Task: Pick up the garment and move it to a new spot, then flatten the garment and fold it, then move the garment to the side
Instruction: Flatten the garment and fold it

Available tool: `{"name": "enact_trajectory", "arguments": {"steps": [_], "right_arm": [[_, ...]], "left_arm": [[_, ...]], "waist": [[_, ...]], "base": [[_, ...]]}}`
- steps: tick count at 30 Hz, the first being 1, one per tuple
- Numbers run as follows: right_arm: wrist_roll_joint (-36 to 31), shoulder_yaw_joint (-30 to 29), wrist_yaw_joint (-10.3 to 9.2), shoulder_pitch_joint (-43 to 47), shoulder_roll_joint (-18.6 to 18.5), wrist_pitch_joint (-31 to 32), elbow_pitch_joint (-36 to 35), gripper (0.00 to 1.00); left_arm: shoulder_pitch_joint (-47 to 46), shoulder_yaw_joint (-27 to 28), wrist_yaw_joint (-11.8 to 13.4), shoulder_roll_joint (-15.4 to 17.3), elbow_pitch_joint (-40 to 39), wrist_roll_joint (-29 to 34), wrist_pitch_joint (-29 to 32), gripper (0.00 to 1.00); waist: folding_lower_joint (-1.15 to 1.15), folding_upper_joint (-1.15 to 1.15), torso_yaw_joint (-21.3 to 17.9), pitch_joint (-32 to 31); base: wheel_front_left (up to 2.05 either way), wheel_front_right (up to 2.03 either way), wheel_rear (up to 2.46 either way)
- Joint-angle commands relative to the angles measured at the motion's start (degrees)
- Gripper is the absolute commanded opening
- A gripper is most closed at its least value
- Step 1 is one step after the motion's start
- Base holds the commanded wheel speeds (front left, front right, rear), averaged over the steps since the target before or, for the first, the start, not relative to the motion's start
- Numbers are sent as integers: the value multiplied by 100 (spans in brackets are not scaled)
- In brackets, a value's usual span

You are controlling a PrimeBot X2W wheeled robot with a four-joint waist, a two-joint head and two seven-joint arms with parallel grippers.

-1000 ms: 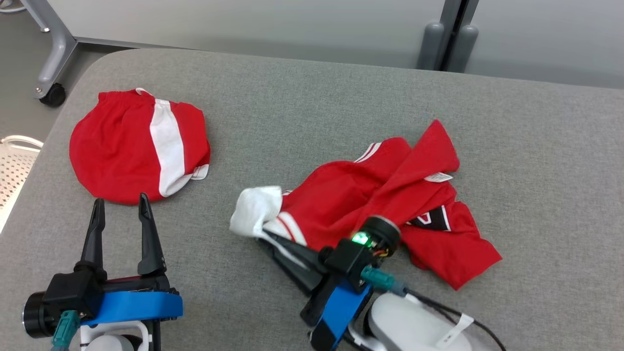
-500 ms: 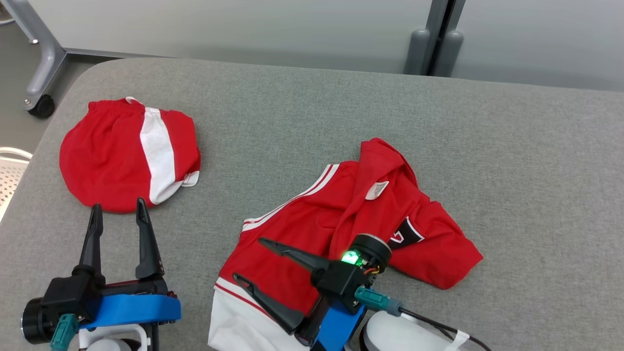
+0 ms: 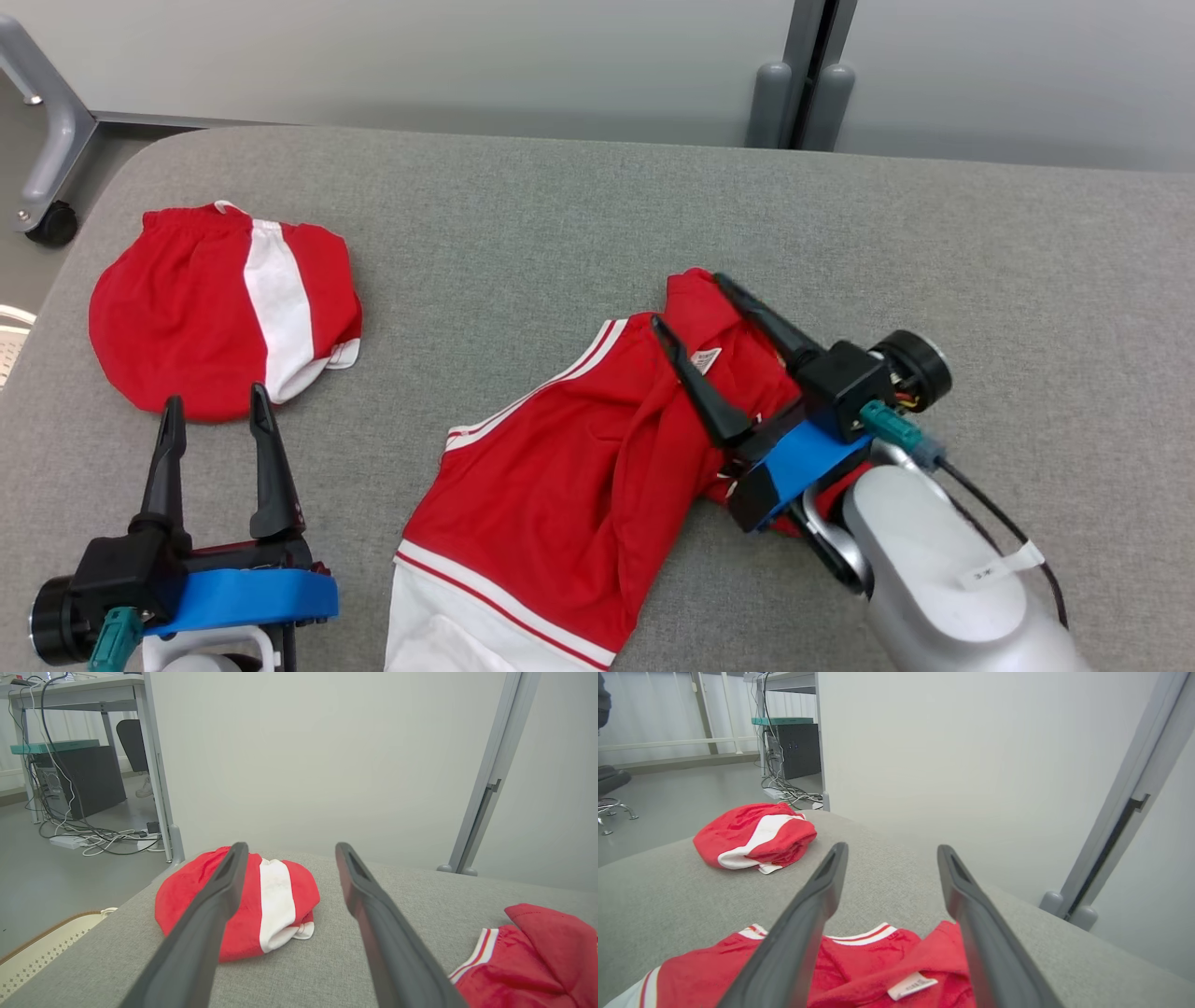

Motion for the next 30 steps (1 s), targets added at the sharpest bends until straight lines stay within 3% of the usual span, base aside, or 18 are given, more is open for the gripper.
{"name": "enact_trajectory", "arguments": {"steps": [1, 6, 13, 30], "right_arm": [[-68, -139, 1, -108, -34, -19, 98, 100], [-168, -504, 1, -385, -73, -20, 675, 100], [-128, -525, 1, -1055, -79, 240, 1866, 100], [600, 107, 1, -2092, 72, 1505, 4015, 100]], "left_arm": [[2, -11, -25, -3, -3, 2, -15, 100], [32, -77, 0, -3, 6, -28, -15, 100], [-80, -157, 12, -3, 27, -96, -15, 100], [-266, -441, 124, -4, 84, -303, -15, 100]], "waist": [[0, 0, 18, 6], [0, 0, 94, 43], [0, 0, 201, 194], [0, 0, 477, 443]], "base": [[0, 0, 0], [0, 0, 0], [0, 0, 0], [0, 0, 0]]}}
